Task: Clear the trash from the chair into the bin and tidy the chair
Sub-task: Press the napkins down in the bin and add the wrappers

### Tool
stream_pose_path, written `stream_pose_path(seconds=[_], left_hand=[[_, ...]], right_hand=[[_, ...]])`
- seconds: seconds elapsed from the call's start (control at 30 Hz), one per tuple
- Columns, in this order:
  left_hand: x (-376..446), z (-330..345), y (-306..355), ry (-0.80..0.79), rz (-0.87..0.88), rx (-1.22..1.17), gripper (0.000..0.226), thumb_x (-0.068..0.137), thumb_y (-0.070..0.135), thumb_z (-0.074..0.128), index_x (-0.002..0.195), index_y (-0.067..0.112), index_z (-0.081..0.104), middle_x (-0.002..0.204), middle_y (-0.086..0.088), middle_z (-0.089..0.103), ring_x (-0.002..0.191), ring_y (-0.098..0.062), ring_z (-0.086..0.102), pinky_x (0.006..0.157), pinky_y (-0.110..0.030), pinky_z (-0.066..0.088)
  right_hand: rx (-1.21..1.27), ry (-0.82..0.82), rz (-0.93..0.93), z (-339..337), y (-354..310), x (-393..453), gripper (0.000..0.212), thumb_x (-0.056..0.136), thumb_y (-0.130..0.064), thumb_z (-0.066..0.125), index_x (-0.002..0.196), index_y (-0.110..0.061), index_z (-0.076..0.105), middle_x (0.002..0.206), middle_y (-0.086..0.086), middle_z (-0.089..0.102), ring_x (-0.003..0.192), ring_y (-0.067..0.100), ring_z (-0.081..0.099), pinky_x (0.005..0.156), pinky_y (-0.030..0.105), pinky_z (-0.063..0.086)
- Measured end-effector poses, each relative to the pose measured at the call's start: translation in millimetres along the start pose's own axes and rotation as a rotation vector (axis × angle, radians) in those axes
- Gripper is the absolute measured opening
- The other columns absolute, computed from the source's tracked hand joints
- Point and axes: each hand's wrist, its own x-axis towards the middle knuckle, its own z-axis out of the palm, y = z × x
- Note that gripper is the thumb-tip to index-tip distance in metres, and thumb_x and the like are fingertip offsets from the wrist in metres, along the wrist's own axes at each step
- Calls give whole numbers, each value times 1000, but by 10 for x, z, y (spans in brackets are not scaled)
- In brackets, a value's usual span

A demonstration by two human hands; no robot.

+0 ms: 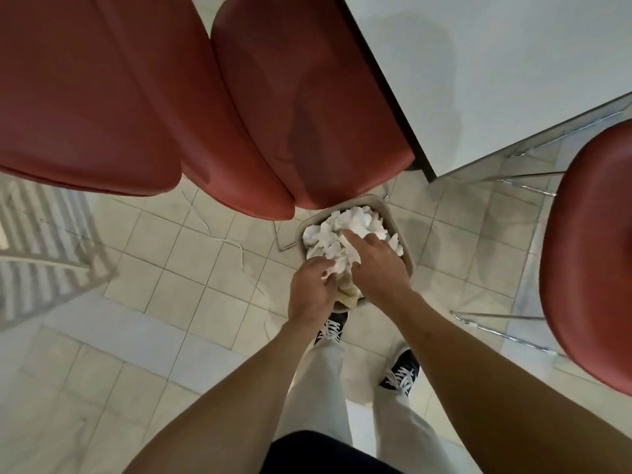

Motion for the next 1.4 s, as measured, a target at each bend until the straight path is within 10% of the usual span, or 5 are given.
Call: stream_pose_path(seconds=[0.2,1.0,1.2,1.4], left_hand=[[-198,-32,272,43,53,36,15,85,15,64,98,17,71,103,4,65,82,-15,63,75,-28,52],[-1278,1828,2337,-331,408,295,19,89,21,55,99,27,70,87,8,69,73,-11,63,71,-27,53],[-1146,2242,2859,-479,529,387,21,87,21,60,105,29,68,99,11,64,85,-8,61,83,-30,52],[-938,2583,3376,-563,666,454,19,87,21,59,102,26,69,95,9,64,86,-11,62,82,-28,50]], right_hand=[[81,85,31,-261,170,-333,58,87,-11,53,142,-27,40,133,6,52,120,27,50,91,39,47],[362,313,417,-1188,2845,-2447,47,85,-11,52,129,-25,54,122,3,48,110,26,55,92,34,47],[394,357,562,-1410,3356,-2554,11,81,-9,50,87,-18,50,95,7,48,94,33,56,77,39,49],[455,471,679,-1770,3817,-2558,41,84,-14,54,125,-18,58,116,11,51,106,32,58,90,36,48]])
